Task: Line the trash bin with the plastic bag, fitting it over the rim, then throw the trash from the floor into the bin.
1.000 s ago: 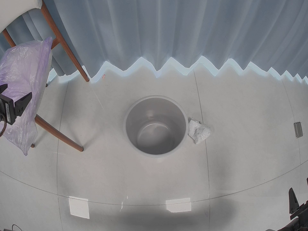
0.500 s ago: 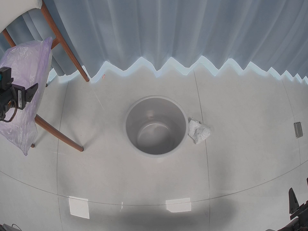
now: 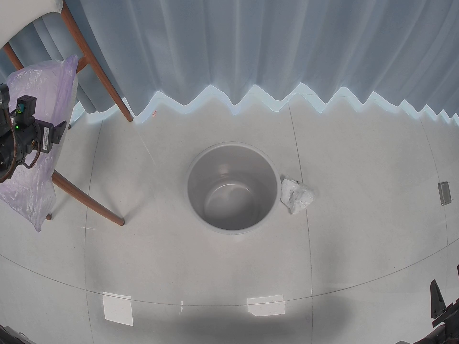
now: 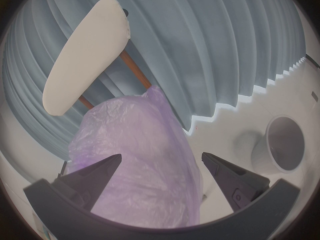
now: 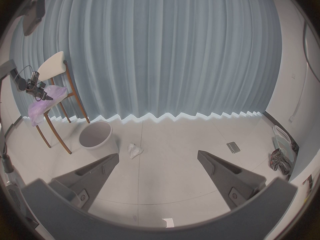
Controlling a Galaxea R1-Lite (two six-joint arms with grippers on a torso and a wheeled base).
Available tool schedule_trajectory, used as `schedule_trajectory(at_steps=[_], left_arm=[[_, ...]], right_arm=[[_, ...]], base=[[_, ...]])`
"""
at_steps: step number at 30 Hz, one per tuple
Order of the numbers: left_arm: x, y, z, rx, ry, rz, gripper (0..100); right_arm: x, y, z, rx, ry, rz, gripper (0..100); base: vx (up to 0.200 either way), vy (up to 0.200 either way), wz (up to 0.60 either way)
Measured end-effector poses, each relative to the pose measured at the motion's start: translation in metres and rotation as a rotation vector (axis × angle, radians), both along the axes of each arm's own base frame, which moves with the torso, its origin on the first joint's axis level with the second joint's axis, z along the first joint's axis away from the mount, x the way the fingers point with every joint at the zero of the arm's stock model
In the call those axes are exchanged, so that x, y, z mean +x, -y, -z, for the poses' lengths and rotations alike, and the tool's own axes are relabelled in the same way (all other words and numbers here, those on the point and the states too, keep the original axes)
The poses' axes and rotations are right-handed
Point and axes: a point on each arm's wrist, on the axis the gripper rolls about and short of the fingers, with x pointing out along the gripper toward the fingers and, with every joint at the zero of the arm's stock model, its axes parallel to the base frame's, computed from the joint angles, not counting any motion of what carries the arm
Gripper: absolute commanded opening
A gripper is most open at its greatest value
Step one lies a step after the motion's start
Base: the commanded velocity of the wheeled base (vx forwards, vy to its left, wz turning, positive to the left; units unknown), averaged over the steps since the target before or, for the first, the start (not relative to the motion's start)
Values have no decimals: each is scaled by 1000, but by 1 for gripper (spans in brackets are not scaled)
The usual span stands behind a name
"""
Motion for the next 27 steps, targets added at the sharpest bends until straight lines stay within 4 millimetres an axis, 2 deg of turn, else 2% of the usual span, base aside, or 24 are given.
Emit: schedule_trajectory(at_steps=[5, 11, 27], left_arm=[[18, -1, -3, 25, 59, 1, 100], [34, -3, 7, 44, 39, -3, 100], [39, -4, 27, 43, -29, -7, 100]], right_arm=[[0, 0, 0, 0, 0, 0, 100], [0, 0, 0, 0, 0, 0, 100], [0, 0, 0, 0, 0, 0, 100]], base=[[0, 0, 0], [0, 0, 0], [0, 0, 0]])
